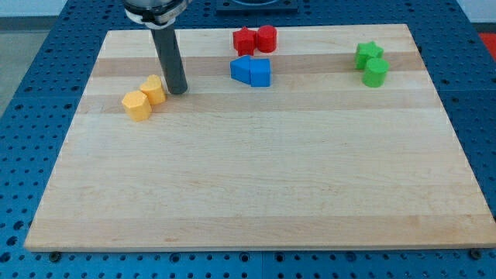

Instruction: Slide the blue cube a bit down

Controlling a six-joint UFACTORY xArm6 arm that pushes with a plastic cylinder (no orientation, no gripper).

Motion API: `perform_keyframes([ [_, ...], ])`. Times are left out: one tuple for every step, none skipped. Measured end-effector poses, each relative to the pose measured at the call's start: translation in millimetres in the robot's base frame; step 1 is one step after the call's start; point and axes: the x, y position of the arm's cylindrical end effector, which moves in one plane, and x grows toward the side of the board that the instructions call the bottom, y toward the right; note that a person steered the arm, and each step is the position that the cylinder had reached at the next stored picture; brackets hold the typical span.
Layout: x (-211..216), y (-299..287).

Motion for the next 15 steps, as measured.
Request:
perform_keyframes([
  [0, -13],
  [0, -20],
  [-13, -20],
  [-35, -17],
  [-35, 1],
  [-47, 16],
  [-62, 25],
  [-64, 47],
  [-65, 68],
  [-66, 96],
  [-72, 124],
  [-75, 151],
  [-65, 166],
  [-52, 166],
  [-41, 166],
])
